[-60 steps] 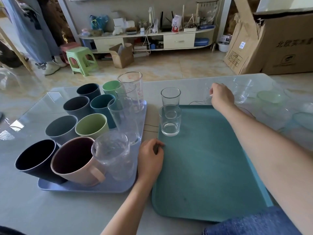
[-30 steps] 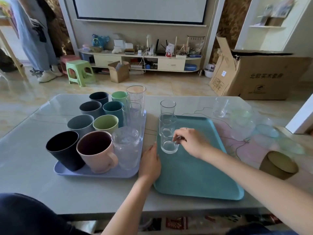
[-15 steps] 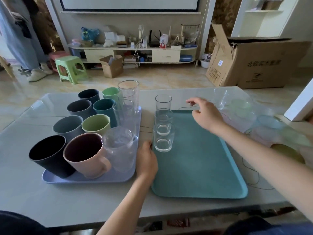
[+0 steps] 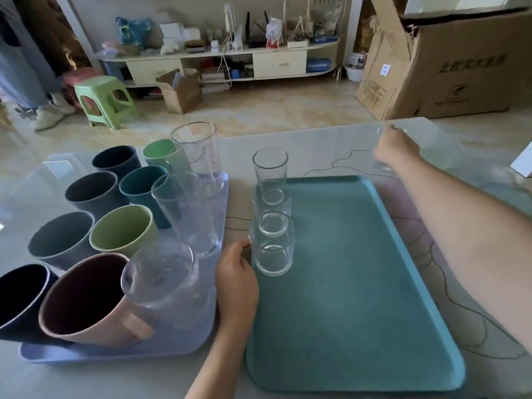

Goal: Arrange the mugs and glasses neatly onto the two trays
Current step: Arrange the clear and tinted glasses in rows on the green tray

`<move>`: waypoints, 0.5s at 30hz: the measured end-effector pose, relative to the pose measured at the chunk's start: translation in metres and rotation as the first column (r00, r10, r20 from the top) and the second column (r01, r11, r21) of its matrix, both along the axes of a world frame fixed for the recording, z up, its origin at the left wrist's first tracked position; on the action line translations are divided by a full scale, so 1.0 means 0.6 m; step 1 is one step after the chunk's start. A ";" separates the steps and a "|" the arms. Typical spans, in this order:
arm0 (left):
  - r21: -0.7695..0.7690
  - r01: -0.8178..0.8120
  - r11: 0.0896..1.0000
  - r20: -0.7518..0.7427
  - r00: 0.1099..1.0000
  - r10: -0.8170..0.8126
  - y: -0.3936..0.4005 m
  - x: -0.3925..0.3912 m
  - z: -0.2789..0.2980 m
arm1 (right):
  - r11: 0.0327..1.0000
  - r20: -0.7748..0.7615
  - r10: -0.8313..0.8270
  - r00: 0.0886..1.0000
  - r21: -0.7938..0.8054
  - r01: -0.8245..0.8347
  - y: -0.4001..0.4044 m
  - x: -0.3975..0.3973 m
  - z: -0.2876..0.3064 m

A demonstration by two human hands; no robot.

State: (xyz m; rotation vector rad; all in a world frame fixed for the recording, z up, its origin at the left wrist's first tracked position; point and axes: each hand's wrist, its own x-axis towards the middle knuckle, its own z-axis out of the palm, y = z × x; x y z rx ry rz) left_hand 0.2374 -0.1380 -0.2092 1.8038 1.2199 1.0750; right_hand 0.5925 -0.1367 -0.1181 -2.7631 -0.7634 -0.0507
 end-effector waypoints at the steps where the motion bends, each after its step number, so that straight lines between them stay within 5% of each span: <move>1: 0.003 -0.007 1.000 -0.007 1.000 0.007 -0.001 0.000 0.001 | 1.000 0.000 -0.009 1.000 -0.017 0.009 0.004 0.004 -0.009; 8: -0.018 -0.011 1.000 -0.011 1.000 0.011 -0.005 0.002 0.005 | 0.997 0.076 -0.043 0.996 0.065 0.038 0.003 0.006 -0.018; 15: -0.049 0.001 0.999 0.002 1.000 -0.001 -0.004 0.003 0.005 | 0.936 0.115 0.180 0.977 0.286 -0.206 -0.040 -0.087 0.022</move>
